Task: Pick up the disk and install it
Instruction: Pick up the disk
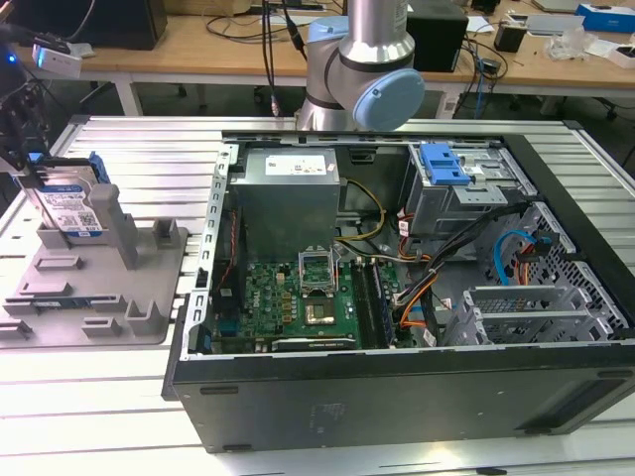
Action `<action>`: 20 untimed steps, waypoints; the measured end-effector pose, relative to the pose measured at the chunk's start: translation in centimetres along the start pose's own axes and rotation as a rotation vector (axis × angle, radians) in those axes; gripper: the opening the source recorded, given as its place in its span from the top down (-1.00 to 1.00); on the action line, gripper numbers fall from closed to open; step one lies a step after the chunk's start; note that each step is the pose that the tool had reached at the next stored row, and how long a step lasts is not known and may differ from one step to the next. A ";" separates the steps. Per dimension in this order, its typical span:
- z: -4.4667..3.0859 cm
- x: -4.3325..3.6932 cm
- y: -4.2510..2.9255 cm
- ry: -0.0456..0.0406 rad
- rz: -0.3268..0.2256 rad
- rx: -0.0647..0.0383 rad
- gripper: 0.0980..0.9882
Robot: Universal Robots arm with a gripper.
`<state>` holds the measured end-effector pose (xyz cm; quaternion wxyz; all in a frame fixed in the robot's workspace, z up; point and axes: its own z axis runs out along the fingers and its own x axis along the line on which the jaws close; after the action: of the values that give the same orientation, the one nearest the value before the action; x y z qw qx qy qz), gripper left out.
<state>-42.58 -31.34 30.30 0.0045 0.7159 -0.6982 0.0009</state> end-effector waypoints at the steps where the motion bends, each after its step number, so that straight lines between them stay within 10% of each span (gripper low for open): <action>1: 0.00 0.00 0.00 0.0000 0.000 0.000 0.14; 20: 0.15 0.00 0.00 0.0000 0.000 0.000 0.39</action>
<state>-42.58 -31.34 30.15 0.0045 0.7159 -0.6982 0.0009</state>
